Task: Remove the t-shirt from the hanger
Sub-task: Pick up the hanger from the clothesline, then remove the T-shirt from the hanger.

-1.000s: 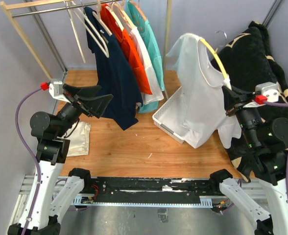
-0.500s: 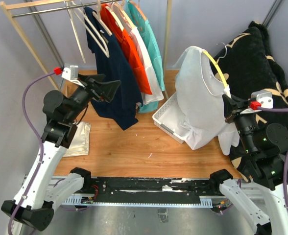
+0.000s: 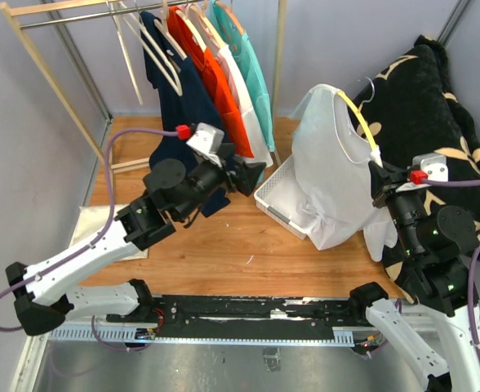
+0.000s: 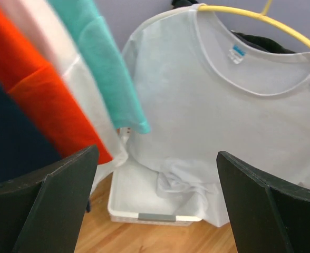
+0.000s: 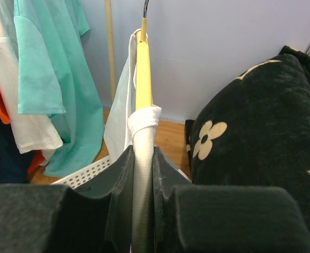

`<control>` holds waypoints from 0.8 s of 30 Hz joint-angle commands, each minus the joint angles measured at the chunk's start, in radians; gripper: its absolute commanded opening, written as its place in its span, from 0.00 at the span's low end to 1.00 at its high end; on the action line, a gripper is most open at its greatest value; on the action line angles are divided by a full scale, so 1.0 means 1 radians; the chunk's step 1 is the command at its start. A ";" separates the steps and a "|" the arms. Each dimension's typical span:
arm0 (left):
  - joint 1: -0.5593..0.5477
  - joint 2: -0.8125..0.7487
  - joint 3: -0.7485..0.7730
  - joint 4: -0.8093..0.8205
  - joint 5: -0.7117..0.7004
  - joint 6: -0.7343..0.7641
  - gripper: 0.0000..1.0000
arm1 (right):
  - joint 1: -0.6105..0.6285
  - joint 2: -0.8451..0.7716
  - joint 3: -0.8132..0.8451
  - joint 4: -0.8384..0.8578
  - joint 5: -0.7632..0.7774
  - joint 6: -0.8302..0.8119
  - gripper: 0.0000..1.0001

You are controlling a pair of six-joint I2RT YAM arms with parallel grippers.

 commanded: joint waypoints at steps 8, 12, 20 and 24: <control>-0.148 0.346 0.254 0.202 -0.221 0.091 0.96 | 0.017 -0.119 -0.068 0.045 -0.040 0.043 0.01; -0.148 0.490 0.401 0.217 -0.206 0.104 0.96 | 0.017 -0.152 -0.091 0.037 -0.049 0.053 0.01; -0.148 0.692 0.597 0.211 -0.189 0.091 0.88 | 0.016 -0.227 -0.110 0.009 -0.041 0.056 0.01; -0.146 0.736 0.623 0.207 -0.180 0.067 0.85 | 0.015 -0.246 -0.108 -0.003 -0.045 0.055 0.01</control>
